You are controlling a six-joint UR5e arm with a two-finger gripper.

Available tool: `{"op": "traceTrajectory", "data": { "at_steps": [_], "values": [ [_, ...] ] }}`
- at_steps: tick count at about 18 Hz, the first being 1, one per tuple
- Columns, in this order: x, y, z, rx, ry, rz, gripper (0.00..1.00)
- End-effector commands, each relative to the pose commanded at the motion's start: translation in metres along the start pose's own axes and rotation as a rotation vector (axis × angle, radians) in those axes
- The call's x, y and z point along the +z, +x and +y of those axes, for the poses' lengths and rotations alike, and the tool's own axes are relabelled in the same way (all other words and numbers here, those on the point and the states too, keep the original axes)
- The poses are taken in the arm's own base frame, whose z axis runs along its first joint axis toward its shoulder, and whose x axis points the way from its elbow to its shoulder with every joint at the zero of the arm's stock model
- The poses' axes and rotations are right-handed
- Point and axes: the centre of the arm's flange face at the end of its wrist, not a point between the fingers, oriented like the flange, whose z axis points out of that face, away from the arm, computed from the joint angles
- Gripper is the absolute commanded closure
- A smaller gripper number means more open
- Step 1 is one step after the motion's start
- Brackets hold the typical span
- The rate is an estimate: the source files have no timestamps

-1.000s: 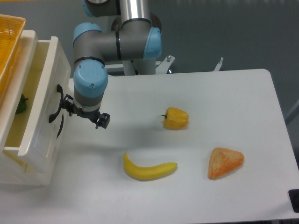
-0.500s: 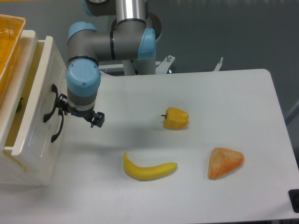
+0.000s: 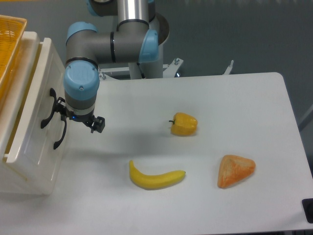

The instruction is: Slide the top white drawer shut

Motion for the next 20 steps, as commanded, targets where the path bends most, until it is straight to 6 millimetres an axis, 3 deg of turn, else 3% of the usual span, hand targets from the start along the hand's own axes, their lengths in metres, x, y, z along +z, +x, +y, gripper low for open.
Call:
{"op": "traceTrajectory", "data": {
  "at_steps": [20],
  "values": [
    [0.004, 0.012, -0.002, -0.002, -0.007, -0.001, 0.00]
  ]
}}
